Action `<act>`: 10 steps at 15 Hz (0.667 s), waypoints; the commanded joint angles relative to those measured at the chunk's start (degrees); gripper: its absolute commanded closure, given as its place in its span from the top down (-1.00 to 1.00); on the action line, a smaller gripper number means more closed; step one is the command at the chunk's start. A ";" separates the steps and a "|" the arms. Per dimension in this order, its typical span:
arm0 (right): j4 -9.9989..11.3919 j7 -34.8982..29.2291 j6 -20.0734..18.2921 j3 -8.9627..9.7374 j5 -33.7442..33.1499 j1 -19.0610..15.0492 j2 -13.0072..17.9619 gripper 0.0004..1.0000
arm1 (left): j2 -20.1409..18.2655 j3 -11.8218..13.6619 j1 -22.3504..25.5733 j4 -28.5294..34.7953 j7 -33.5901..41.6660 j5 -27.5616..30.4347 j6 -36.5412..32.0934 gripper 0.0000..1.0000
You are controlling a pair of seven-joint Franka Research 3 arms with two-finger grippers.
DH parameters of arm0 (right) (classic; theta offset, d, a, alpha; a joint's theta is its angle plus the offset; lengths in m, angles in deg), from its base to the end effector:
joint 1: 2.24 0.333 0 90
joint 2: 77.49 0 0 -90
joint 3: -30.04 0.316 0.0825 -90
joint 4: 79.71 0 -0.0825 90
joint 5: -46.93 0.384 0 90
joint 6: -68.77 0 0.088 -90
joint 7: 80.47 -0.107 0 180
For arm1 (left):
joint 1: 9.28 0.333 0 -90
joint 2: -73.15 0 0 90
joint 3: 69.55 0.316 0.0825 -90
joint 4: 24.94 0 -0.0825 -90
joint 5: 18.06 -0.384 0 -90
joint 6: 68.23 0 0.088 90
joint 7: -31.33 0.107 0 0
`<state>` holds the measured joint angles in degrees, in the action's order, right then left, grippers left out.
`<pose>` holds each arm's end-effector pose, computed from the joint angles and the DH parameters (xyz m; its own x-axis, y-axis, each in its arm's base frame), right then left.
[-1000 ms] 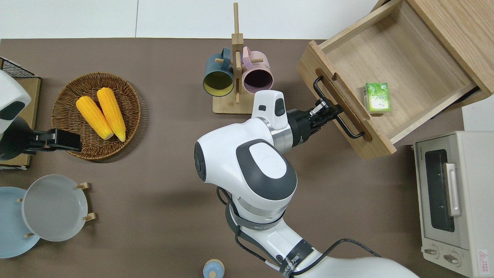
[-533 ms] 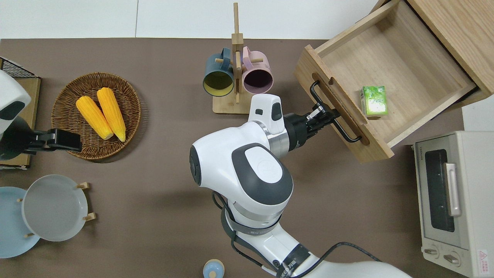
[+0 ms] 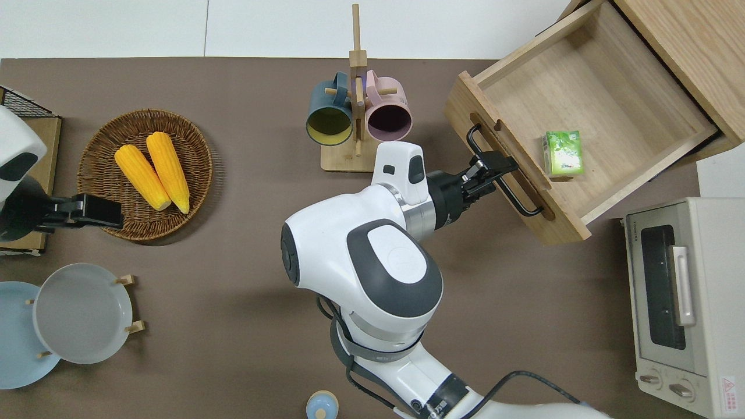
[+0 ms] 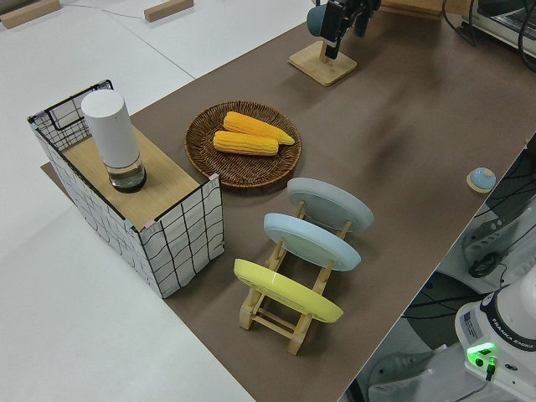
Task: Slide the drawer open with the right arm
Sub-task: 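Open the right gripper and release the black handle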
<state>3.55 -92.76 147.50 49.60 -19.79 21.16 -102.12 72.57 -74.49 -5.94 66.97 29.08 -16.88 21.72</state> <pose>0.5701 0.3230 0.4774 0.8706 0.4523 -0.1938 0.3597 -0.3163 0.8778 0.5502 -0.0178 0.6143 0.9996 0.0114 -0.0249 0.0118 -0.9998 0.0188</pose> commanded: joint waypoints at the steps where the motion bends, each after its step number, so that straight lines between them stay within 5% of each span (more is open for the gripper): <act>1: -0.11 -3.60 -0.51 -0.31 2.20 -0.02 0.55 0.96 | -0.57 0.28 -0.35 0.28 0.40 -0.65 -0.65 1.00; 10: -0.11 -4.94 -0.51 0.30 7.13 -1.24 3.44 0.96 | -0.57 0.28 -0.35 0.28 0.40 -0.65 -0.74 1.00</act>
<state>3.36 -97.05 147.44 49.64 -16.78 21.21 -101.21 72.57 -74.49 -5.94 66.97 29.08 -16.88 21.72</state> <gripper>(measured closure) 0.009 0.000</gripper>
